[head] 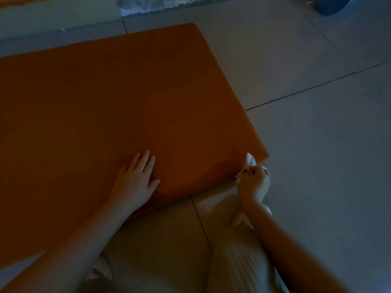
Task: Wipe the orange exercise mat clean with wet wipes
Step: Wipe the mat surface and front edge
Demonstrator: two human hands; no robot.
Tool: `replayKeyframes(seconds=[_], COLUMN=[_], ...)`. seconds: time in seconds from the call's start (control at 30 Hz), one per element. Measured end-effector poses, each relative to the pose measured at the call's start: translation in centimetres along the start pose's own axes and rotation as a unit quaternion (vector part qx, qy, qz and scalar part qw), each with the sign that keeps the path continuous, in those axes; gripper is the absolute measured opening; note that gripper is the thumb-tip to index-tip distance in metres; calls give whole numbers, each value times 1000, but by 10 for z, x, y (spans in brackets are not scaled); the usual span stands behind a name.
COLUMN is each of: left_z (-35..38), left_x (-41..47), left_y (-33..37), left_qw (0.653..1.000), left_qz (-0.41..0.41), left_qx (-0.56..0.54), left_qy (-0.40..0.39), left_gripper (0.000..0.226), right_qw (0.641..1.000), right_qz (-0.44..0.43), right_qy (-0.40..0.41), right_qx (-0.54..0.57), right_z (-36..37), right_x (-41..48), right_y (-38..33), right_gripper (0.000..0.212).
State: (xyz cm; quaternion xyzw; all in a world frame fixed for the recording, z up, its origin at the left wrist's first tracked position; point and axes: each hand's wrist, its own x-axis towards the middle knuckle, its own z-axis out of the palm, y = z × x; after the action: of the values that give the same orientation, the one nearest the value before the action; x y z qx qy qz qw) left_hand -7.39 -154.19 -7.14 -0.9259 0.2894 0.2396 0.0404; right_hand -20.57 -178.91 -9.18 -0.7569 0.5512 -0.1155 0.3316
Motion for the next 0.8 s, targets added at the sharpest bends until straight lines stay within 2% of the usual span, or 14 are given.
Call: replayKeyframes(seconds=[0.07, 0.17, 0.23, 0.3, 0.37, 0.47, 0.57, 0.63, 0.7, 0.73, 0.8], left_z=[3, 8, 10, 10, 10, 9, 9, 9, 9, 9, 9], left_x=[0, 0, 0, 1, 0, 0, 0, 0, 0, 0, 0], left_y=[0, -1, -1, -1, -1, -1, -1, -1, -1, -1, 0], left_qw=[1000, 1000, 1000, 1000, 999, 1000, 1000, 1000, 999, 999, 999], left_qz=[1, 1, 1, 0, 0, -1, -1, 0, -2, -3, -3], left_qx=[6, 7, 10, 6, 4, 6, 5, 5, 8, 10, 7], left_qy=[7, 22, 27, 30, 31, 28, 27, 30, 32, 32, 33], left_gripper=[72, 71, 71, 71, 71, 71, 70, 70, 71, 71, 71], right_qw=[999, 986, 971, 959, 957, 963, 956, 921, 847, 809, 756], right_qz=[-38, -112, -170, -238, -270, -259, -271, -363, -491, -541, -606], right_qy=[-31, -121, -160, -142, -102, -71, -101, -134, -185, -203, -209], right_qx=[-7, -26, -50, -53, -29, -10, -44, -52, -87, -108, -132], right_z=[4, 3, 4, 2, 0, 6, 20, 25, 30, 33, 38], right_x=[-7, -21, -22, -14, -5, -10, -21, -31, -45, -51, -53], right_y=[3, 11, 20, 24, 27, 28, 29, 28, 23, 18, 5], right_gripper=[14, 5, 17, 21, 21, 12, 11, 29, 48, 46, 27])
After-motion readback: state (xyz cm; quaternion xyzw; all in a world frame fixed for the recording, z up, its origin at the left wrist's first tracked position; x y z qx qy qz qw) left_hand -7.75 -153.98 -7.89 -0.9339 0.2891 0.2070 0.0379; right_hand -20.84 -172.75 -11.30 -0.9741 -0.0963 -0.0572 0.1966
